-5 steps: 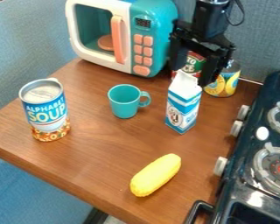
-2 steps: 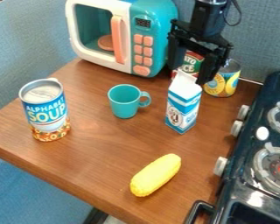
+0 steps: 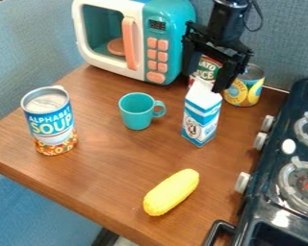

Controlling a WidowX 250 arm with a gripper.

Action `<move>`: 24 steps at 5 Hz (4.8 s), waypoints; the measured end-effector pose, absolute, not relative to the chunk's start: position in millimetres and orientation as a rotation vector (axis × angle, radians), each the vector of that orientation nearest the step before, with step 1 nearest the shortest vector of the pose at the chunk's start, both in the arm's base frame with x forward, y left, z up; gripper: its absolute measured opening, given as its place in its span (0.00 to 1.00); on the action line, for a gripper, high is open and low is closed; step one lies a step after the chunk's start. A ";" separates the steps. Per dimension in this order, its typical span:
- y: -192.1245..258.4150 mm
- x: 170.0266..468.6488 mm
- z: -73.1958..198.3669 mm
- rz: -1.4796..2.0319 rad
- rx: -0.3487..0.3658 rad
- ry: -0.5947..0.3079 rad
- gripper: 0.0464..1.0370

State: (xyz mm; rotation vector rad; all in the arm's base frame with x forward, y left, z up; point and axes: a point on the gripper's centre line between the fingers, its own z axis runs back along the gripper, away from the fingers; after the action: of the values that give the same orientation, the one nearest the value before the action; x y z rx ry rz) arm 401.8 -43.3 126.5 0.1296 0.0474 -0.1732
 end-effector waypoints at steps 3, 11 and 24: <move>-36.5 407.3 108.9 -0.138 0.112 0.097 0.96; 88.0 384.2 177.5 0.115 0.013 0.035 0.76; 110.5 311.7 173.0 0.067 0.027 0.000 0.97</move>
State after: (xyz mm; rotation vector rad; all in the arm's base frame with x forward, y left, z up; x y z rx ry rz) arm 311.7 110.5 173.0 0.0271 0.0002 0.0667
